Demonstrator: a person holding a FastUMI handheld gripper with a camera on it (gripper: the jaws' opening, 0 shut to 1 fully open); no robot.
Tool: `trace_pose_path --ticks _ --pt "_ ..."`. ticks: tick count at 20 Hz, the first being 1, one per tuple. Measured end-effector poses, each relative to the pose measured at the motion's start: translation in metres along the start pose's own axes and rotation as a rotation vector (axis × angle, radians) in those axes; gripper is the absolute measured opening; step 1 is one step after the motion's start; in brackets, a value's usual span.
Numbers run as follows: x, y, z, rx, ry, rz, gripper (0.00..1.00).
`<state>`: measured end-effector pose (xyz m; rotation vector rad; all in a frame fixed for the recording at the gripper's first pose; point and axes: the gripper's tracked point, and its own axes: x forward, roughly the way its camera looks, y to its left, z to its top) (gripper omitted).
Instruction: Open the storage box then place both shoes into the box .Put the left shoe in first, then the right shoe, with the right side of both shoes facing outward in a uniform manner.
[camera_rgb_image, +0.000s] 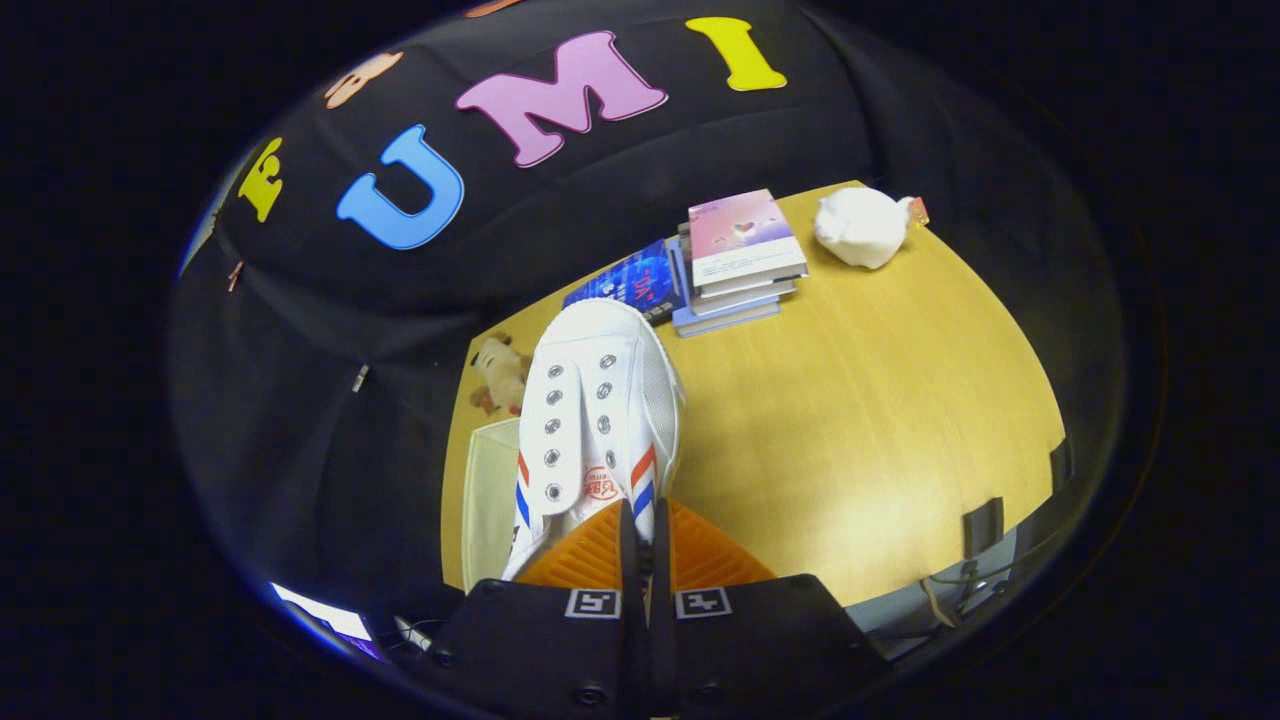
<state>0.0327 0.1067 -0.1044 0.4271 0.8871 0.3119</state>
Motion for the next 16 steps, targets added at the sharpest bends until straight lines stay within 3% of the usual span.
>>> trace_pose_path --ticks 8,16 --pt "0.047 0.075 -0.055 -0.091 0.121 0.052 0.05" --pt "0.102 0.057 -0.089 -0.195 0.184 -0.160 0.05"
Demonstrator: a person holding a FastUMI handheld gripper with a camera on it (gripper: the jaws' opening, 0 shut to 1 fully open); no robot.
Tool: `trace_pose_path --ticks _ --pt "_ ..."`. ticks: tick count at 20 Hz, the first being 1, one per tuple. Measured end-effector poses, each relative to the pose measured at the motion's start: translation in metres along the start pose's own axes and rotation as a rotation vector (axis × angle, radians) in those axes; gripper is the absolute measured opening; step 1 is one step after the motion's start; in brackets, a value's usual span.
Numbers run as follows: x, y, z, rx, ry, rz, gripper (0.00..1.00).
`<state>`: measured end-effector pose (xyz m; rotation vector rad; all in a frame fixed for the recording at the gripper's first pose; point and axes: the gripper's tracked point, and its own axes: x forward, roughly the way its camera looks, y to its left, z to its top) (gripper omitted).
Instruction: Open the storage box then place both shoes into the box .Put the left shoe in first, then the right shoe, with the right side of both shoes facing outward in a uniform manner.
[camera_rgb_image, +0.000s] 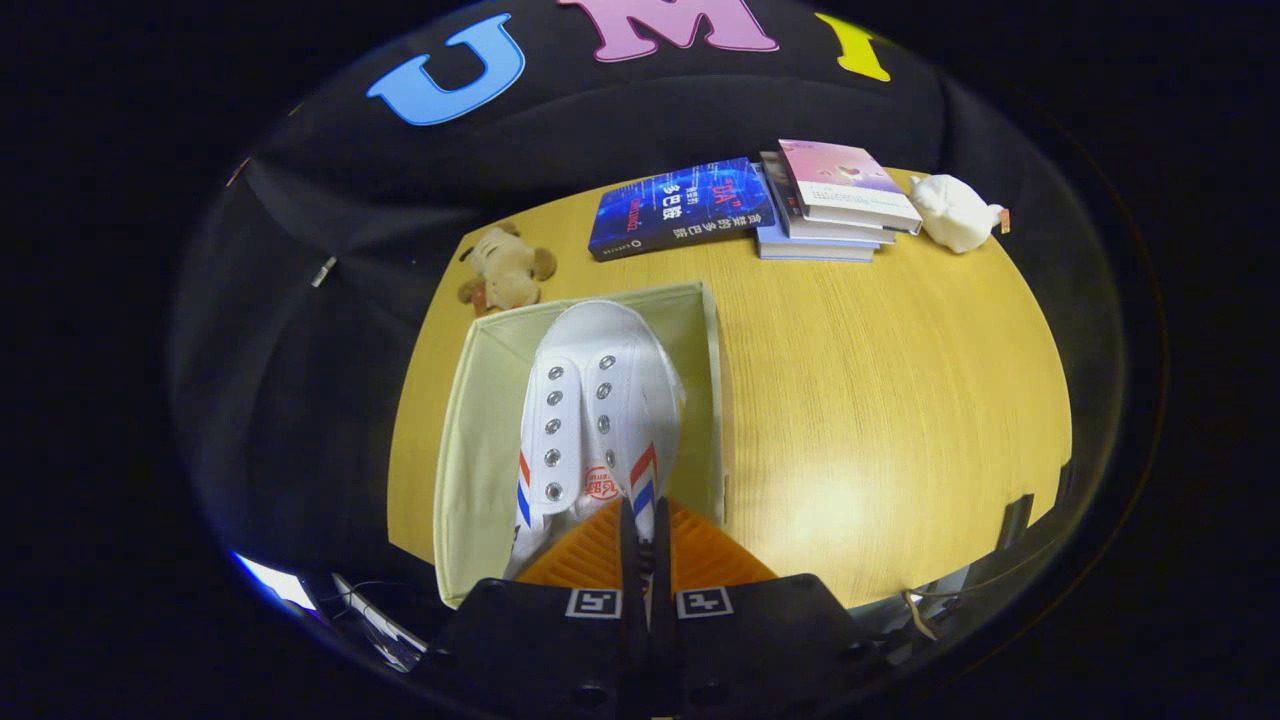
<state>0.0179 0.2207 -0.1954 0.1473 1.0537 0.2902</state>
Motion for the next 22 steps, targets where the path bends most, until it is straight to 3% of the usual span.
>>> trace_pose_path --ticks 5,9,11,12,14,16,18,22 --pt "0.016 -0.005 -0.006 -0.063 0.004 -0.103 0.07" --pt "0.012 0.014 0.005 -0.107 -0.043 -0.067 0.21" --pt "0.000 0.011 0.018 -0.180 -0.090 -0.095 0.23" --pt "-0.004 0.011 0.023 -0.205 -0.113 -0.096 0.36" --pt "-0.017 0.006 0.026 -0.213 -0.141 -0.093 0.75" --pt "-0.030 -0.001 0.030 -0.196 -0.170 -0.087 0.90" --pt "-0.045 -0.015 0.040 -0.180 -0.216 -0.088 0.99" --pt "-0.079 -0.052 0.067 -0.159 -0.339 -0.121 1.00"
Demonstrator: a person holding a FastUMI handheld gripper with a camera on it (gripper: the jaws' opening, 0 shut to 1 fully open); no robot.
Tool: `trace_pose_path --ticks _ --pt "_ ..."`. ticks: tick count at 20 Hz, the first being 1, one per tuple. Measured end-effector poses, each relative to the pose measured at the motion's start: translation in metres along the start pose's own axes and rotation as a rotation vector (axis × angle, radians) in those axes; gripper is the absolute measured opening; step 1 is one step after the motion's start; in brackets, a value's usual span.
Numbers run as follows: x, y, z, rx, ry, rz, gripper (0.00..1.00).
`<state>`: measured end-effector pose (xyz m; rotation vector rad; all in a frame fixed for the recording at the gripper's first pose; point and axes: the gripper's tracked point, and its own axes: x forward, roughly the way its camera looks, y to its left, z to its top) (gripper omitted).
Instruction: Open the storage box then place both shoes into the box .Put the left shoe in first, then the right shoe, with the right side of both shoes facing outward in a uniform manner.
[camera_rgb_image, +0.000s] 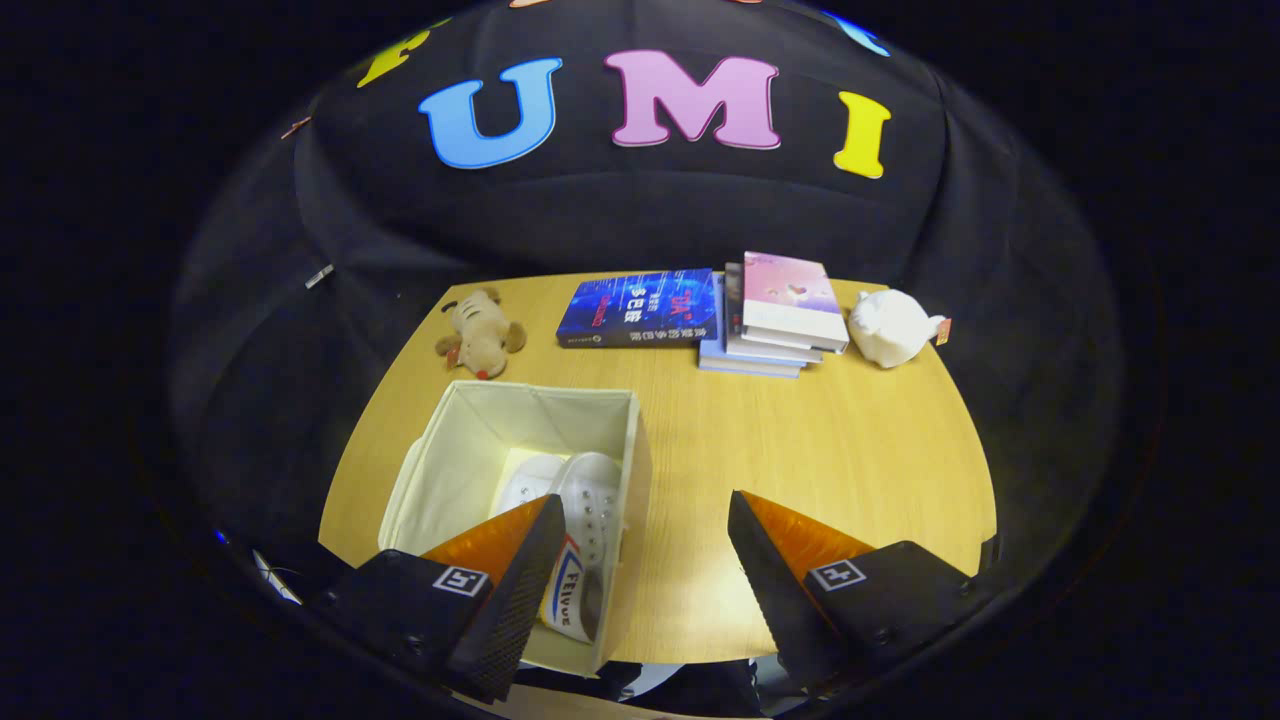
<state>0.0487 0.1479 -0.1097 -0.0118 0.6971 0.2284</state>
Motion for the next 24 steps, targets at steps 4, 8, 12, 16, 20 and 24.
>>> trace_pose_path --ticks 4,8,12,16,20,24 --pt "-0.036 -0.031 0.052 0.024 -0.186 0.018 0.99" --pt "-0.081 -0.058 0.113 -0.007 -0.419 0.038 0.99" --pt "-0.134 -0.082 0.162 -0.030 -0.604 0.065 0.99" --pt "-0.152 -0.098 0.187 -0.022 -0.722 0.113 0.99" --pt "-0.160 -0.127 0.190 -0.051 -0.802 0.145 0.99" --pt "-0.150 -0.148 0.178 -0.075 -0.816 0.141 0.99"
